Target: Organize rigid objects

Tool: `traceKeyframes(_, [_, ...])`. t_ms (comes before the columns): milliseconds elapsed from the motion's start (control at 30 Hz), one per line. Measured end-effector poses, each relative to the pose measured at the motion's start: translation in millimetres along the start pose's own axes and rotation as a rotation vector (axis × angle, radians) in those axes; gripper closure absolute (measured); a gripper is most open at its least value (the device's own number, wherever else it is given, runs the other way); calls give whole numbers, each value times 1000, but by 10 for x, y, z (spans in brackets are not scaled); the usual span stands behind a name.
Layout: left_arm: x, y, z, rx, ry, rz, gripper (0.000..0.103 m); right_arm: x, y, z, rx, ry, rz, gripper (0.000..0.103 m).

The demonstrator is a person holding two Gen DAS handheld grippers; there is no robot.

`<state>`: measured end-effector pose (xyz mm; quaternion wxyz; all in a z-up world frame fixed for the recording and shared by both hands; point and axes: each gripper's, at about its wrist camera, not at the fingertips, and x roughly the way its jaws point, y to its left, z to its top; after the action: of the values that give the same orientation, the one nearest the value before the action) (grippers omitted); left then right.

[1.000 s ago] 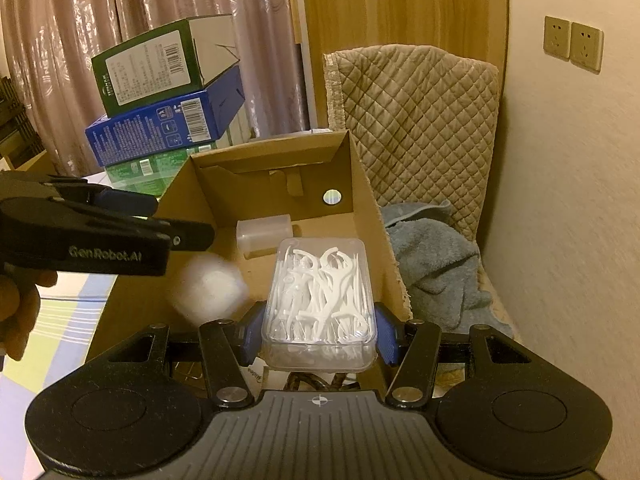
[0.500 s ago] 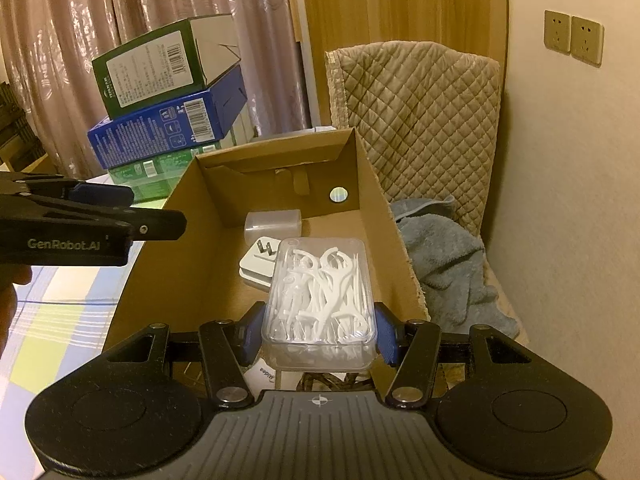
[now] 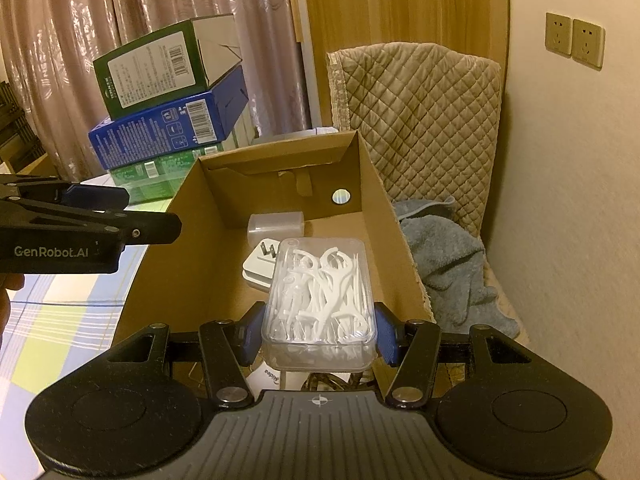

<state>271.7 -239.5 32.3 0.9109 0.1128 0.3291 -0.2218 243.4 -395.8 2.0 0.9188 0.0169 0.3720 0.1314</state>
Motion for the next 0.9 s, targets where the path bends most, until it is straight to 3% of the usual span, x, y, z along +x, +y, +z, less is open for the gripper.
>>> traceKeyframes(600, [-32, 125, -43, -35, -18, -3, 38, 236, 5, 39, 39, 26, 27, 51])
traceKeyframes(900, [-174, 180, -100, -60, -33, -8, 38, 65, -83, 88, 90, -42, 21, 45])
